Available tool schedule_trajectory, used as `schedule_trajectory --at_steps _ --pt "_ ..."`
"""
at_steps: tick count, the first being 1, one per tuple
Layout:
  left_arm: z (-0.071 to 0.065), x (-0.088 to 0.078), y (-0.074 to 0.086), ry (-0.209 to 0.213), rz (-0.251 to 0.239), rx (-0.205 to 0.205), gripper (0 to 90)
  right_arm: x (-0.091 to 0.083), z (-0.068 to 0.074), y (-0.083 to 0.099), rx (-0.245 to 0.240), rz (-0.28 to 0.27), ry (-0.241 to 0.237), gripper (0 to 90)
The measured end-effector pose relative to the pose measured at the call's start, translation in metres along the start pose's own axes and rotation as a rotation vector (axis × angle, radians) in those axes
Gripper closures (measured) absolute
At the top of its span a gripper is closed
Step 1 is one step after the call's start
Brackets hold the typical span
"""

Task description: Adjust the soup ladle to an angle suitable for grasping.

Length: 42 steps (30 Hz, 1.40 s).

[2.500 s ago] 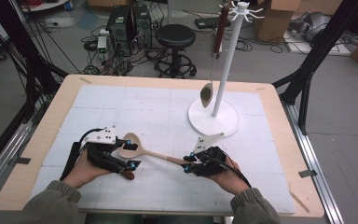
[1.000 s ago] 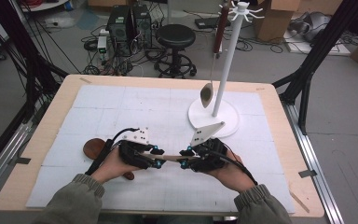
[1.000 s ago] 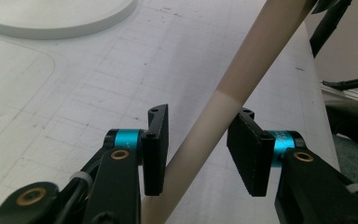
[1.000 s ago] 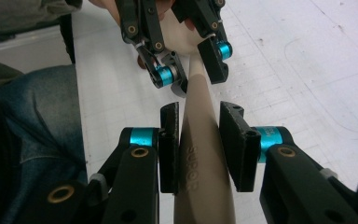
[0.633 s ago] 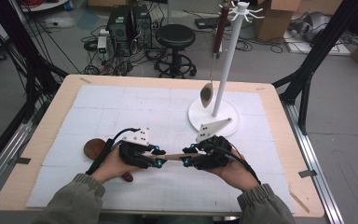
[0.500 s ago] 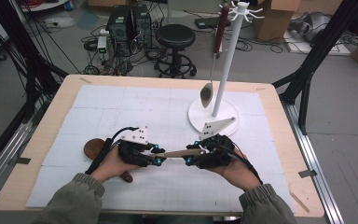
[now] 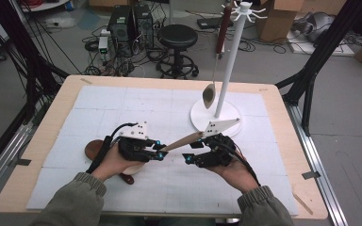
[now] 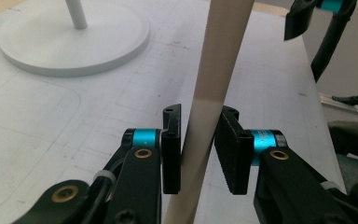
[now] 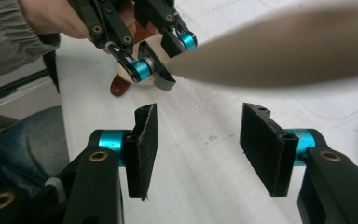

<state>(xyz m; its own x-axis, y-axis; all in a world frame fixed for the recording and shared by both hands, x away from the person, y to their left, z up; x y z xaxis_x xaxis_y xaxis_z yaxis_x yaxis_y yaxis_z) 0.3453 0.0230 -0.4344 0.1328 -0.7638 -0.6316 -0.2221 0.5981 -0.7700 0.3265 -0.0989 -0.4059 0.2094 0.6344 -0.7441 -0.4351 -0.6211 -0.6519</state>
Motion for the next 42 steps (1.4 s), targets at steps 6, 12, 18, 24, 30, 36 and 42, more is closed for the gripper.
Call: schedule_trajectory --at_steps 6,12,18,24,30,36,42 --pt "0.002 -0.001 -0.003 -0.011 -0.007 0.001 74.1 0.004 0.000 -0.011 0.022 -0.052 0.008 47.0" --pt "-0.001 -0.003 -0.014 -0.010 -0.014 0.010 76.9 0.009 0.002 -0.026 0.044 -0.104 0.009 51.0" --pt "-0.004 -0.004 -0.022 -0.020 -0.021 0.025 77.2 0.007 0.003 -0.036 0.058 -0.147 0.010 54.7" --pt "-0.006 -0.006 -0.025 -0.019 -0.036 0.023 77.2 0.006 0.006 -0.044 0.067 -0.168 0.006 61.4" --pt "-0.006 -0.011 -0.026 -0.001 -0.048 0.021 76.5 0.004 0.007 -0.049 0.067 -0.190 -0.034 69.7" --pt "-0.011 -0.016 -0.029 0.034 -0.075 0.009 68.0 -0.001 0.014 -0.054 0.038 -0.203 -0.082 73.1" --pt "-0.014 -0.020 -0.032 0.051 -0.095 0.010 65.3 -0.010 0.016 -0.063 0.007 -0.234 -0.076 73.9"
Point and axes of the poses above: each handheld gripper's, and its own axes: x roughly forward along the jaws, y roughly out of its underside, z roughly to its left, the point moved 10 cm from there along x, roughly forward along the jaws, and after that the axes turned 11 degrees about z, right-handed, at the moved point
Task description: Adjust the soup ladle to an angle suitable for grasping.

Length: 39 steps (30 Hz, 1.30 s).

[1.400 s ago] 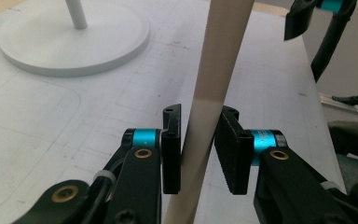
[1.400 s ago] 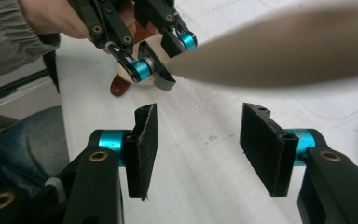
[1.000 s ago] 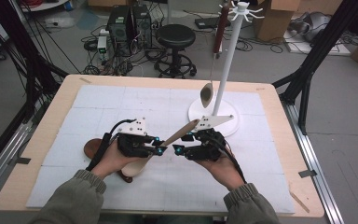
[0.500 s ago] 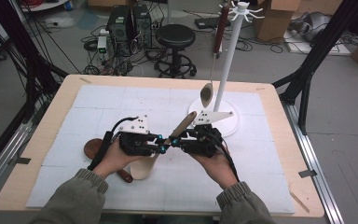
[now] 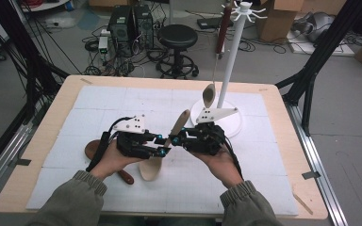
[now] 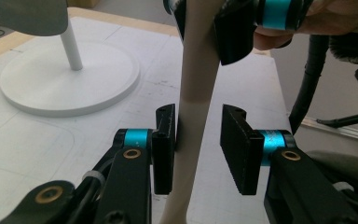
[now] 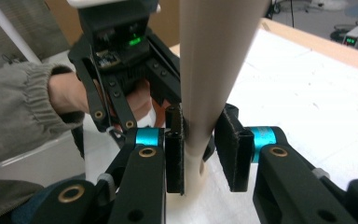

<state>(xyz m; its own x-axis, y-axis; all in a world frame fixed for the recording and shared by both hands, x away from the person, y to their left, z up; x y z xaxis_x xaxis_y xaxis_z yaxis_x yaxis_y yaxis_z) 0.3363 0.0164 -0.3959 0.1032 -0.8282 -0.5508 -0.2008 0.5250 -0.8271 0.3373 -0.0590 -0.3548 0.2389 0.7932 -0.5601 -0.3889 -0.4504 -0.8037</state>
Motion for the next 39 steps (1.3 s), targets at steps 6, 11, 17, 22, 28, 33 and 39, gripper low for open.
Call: schedule_trajectory --at_steps 6,11,17,22,28,33,39 --pt "-0.003 0.002 0.000 0.016 -0.002 -0.004 64.9 -0.006 0.001 -0.007 -0.008 -0.026 -0.001 74.7" --pt "-0.006 0.004 -0.001 0.028 -0.007 0.004 68.9 -0.004 0.005 -0.009 -0.022 -0.032 -0.022 75.1" --pt "-0.007 0.005 -0.001 0.027 -0.002 0.012 76.8 -0.002 0.008 -0.009 -0.037 -0.032 -0.021 74.8" --pt "-0.007 0.006 -0.001 0.018 -0.003 0.009 76.9 0.000 0.008 -0.008 -0.037 -0.041 0.003 73.1" --pt "-0.007 0.006 -0.001 0.012 0.002 0.010 76.9 0.001 0.005 -0.006 -0.049 -0.045 0.046 68.9" --pt "-0.007 0.005 0.000 0.008 0.004 0.012 76.9 0.006 0.007 -0.002 -0.056 -0.038 0.047 74.6" --pt "-0.006 0.001 0.001 0.014 0.013 0.012 71.3 0.006 0.007 -0.003 -0.064 -0.045 0.033 75.8"
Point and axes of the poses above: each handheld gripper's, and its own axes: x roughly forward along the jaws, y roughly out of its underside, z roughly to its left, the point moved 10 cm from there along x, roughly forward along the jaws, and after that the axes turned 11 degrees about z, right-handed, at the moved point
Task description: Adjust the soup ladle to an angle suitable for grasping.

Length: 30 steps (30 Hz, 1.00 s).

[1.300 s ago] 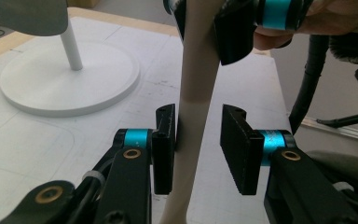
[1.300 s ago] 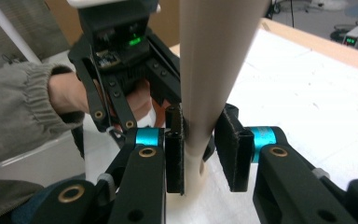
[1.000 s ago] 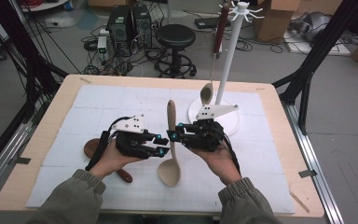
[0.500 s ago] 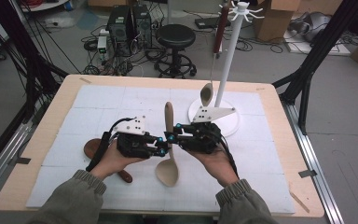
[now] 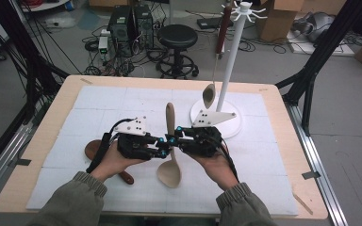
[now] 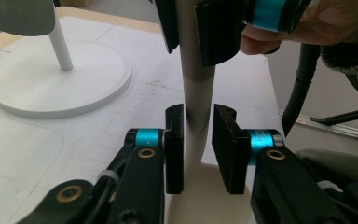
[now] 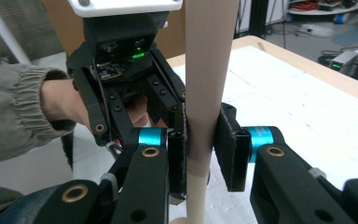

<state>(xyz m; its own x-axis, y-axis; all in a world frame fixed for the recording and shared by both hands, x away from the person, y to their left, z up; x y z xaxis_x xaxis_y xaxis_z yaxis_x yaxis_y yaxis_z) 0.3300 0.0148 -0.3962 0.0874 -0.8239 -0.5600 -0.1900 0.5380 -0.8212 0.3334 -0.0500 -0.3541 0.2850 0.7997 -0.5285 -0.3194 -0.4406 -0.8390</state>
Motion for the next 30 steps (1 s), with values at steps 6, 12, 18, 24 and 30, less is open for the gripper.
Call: schedule_trajectory --at_steps 6,12,18,24,30 --pt "0.000 -0.009 0.004 -0.010 0.000 -0.007 65.9 -0.007 -0.002 -0.003 -0.002 -0.021 -0.027 75.9" --pt "0.002 -0.025 0.009 -0.033 -0.017 -0.029 62.1 -0.017 -0.005 -0.009 -0.028 -0.028 -0.026 75.9" --pt "0.007 -0.044 0.018 -0.065 -0.028 -0.047 58.1 -0.030 -0.013 -0.013 -0.021 -0.049 -0.011 75.9" --pt "0.011 -0.066 0.030 -0.094 -0.043 -0.079 53.6 -0.043 -0.023 -0.013 -0.014 -0.064 0.003 75.9" --pt "0.016 -0.085 0.041 -0.128 -0.063 -0.109 49.2 -0.054 -0.035 -0.012 0.004 -0.073 0.021 75.9"
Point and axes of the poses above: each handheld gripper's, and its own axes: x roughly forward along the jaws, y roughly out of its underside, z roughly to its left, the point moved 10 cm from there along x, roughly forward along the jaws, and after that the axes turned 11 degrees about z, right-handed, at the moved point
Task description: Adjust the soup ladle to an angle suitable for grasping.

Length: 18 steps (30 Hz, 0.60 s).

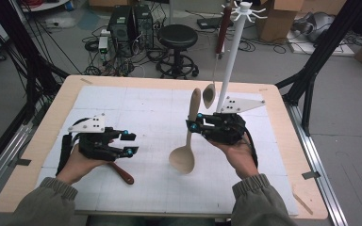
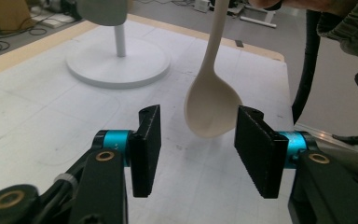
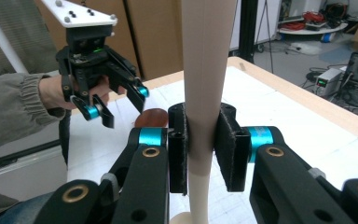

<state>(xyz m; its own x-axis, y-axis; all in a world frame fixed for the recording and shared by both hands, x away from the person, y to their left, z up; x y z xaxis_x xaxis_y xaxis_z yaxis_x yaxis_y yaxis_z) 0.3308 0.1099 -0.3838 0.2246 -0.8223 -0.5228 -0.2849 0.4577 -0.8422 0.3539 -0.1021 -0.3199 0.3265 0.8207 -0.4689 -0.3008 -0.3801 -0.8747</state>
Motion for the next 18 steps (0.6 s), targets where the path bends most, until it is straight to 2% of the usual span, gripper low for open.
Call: schedule_trajectory --at_steps 8,18 --pt "0.009 -0.021 0.014 -0.054 -0.003 -0.028 42.7 -0.011 -0.013 0.000 -0.002 0.006 0.031 76.0" --pt "0.017 -0.035 0.034 -0.105 -0.001 -0.068 35.1 -0.023 -0.032 0.002 0.025 0.009 0.067 76.0"
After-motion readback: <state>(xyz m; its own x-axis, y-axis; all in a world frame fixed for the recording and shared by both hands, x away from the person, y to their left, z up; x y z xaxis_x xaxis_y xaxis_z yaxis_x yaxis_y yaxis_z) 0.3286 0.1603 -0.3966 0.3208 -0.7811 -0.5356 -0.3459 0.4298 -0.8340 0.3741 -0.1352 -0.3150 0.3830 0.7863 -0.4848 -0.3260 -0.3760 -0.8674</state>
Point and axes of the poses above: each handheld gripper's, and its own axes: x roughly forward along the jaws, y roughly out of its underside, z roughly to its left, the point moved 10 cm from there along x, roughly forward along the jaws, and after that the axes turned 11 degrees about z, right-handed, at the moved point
